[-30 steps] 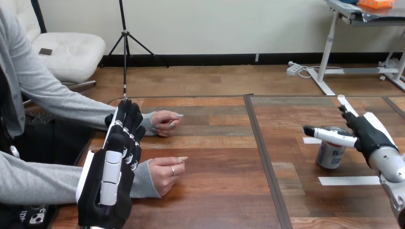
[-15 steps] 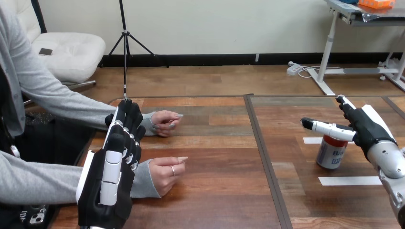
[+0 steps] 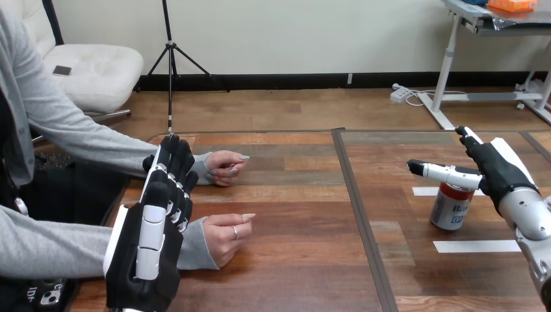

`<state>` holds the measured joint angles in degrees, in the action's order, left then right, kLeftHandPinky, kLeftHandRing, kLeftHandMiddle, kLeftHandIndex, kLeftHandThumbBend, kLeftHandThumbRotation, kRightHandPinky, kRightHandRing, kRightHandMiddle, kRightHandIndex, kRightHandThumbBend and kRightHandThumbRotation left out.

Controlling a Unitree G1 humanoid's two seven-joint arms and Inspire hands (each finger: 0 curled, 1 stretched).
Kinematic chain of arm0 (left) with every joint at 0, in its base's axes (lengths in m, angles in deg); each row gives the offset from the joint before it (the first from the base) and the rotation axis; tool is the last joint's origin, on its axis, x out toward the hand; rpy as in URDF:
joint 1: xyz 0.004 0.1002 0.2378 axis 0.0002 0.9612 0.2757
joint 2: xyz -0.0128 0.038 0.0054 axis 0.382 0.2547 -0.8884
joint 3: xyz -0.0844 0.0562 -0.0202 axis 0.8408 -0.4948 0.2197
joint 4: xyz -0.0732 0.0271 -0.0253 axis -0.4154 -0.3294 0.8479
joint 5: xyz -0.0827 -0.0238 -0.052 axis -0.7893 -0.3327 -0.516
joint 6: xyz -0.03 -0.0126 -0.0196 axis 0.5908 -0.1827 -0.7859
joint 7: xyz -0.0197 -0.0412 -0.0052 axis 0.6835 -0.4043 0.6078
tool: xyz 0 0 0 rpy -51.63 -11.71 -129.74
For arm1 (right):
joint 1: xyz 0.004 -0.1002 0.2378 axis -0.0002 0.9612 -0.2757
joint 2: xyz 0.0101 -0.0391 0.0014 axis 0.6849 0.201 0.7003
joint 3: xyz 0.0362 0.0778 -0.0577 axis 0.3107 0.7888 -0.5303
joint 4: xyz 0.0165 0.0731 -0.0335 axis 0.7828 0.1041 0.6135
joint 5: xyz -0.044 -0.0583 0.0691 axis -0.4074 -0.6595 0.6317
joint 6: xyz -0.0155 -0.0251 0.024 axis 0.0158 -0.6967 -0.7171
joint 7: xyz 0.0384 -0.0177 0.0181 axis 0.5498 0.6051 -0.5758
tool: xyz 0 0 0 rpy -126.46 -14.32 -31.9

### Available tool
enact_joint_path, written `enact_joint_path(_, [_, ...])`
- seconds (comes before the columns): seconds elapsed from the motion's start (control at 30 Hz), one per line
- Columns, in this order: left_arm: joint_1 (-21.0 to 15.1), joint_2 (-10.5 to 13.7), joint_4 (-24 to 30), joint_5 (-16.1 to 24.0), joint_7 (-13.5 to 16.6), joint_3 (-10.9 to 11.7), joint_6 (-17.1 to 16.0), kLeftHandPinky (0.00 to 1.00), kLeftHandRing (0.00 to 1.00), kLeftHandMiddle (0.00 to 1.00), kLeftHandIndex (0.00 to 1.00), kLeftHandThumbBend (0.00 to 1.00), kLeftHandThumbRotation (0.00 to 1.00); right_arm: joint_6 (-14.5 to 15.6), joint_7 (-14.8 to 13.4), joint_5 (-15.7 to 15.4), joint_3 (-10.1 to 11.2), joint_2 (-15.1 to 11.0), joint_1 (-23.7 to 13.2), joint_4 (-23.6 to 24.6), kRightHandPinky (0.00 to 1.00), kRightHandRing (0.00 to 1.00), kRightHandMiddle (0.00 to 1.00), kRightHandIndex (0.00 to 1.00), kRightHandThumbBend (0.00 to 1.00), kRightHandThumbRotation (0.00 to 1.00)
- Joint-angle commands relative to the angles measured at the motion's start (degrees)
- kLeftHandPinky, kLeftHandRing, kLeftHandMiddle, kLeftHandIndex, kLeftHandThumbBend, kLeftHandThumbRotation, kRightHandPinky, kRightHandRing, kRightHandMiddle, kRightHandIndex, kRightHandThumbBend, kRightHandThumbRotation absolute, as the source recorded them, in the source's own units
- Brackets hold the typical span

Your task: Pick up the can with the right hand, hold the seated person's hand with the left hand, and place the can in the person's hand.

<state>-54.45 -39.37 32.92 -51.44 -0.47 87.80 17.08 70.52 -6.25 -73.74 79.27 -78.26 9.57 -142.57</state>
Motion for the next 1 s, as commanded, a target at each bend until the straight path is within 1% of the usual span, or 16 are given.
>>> enact_joint_path(0.0, [-1.8, -0.3, 2.3, 0.0, 0.0, -0.3, -0.4, 1.00, 1.00, 1.00, 0.99, 0.72, 0.88, -0.4, 0.5, -0.1, -0.2, -1.8, -2.8, 2.3, 0.75, 0.99, 1.00, 1.00, 1.00, 0.43])
enact_joint_path(0.2, [-2.0, -0.2, 2.0, -0.2, -0.3, -0.1, -0.8, 1.00, 1.00, 1.00, 0.99, 0.72, 0.88, -0.1, 1.3, -0.2, -0.4, -1.8, -2.7, 2.0, 0.74, 0.99, 1.00, 1.00, 1.00, 0.40])
enact_joint_path(0.33, [-2.0, -0.2, 1.9, -0.5, -0.5, 0.0, -0.9, 1.00, 1.00, 1.00, 0.99, 0.72, 0.88, 0.0, 1.1, -0.9, -0.8, -1.7, -2.7, 1.2, 0.74, 0.99, 1.00, 1.00, 1.00, 0.39])
enact_joint_path(0.57, [-1.9, -0.1, 2.1, -0.6, -0.5, 0.0, -0.7, 1.00, 1.00, 1.00, 0.99, 0.72, 0.88, 0.1, 0.8, -1.1, -0.9, -1.6, -2.6, 0.7, 0.75, 1.00, 1.00, 1.00, 1.00, 0.35])
enact_joint_path(0.8, [-1.7, 0.0, 2.5, -0.8, -0.5, 0.0, -0.5, 1.00, 1.00, 1.00, 0.99, 0.73, 0.88, 0.8, 0.6, -1.5, -1.1, -1.3, -2.4, 0.2, 0.76, 1.00, 1.00, 1.00, 1.00, 0.34])
enact_joint_path(0.9, [-1.6, 0.1, 2.7, -1.2, -0.7, 0.0, -0.1, 1.00, 1.00, 1.00, 0.99, 0.73, 0.88, 1.4, 0.7, -1.8, -1.4, -1.3, -2.5, 0.1, 0.76, 1.00, 1.00, 1.00, 1.00, 0.35])
enact_joint_path(0.97, [-1.6, 0.0, 2.6, -1.1, -0.6, 0.0, -0.3, 1.00, 1.00, 1.00, 0.99, 0.73, 0.88, 2.0, 0.2, -2.6, -2.0, -1.4, -2.6, -0.2, 0.76, 1.00, 1.00, 1.00, 1.00, 0.36])
